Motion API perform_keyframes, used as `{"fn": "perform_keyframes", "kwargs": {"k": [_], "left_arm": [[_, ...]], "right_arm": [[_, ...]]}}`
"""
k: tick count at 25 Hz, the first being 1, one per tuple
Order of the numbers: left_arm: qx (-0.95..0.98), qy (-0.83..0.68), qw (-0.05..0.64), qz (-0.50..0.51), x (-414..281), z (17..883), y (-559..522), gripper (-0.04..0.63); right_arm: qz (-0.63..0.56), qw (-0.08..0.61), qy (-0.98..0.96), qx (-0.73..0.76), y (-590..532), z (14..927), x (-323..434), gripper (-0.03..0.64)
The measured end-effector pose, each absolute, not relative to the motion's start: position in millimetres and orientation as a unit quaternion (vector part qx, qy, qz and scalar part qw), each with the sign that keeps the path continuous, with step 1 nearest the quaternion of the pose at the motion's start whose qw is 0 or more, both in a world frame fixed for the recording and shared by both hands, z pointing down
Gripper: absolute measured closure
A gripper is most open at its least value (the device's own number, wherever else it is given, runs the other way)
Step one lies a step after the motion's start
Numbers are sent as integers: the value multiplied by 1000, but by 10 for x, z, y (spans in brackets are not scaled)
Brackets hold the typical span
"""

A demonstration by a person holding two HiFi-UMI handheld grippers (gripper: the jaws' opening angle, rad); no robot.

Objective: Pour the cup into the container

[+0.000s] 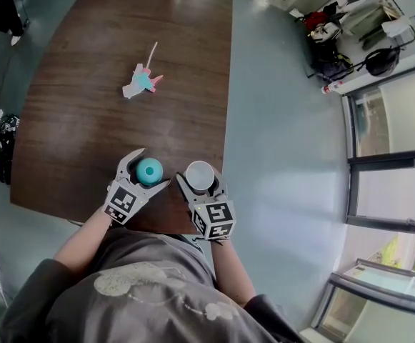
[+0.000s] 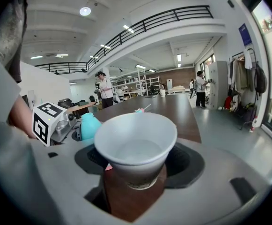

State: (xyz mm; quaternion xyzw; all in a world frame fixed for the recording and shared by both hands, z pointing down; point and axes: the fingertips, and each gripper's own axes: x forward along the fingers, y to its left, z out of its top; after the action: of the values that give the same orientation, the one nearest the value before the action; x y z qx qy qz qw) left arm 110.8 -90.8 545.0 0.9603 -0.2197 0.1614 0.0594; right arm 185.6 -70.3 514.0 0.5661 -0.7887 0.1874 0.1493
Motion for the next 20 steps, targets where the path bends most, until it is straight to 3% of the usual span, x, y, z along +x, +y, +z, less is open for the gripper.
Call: {"fn": "perform_keyframes", "kwargs": {"k": [20], "left_arm": [[960, -219, 48, 167, 1129, 5489, -860, 149]], "right_arm": [[180, 145, -802, 551, -701, 5018, 1751, 305]]}}
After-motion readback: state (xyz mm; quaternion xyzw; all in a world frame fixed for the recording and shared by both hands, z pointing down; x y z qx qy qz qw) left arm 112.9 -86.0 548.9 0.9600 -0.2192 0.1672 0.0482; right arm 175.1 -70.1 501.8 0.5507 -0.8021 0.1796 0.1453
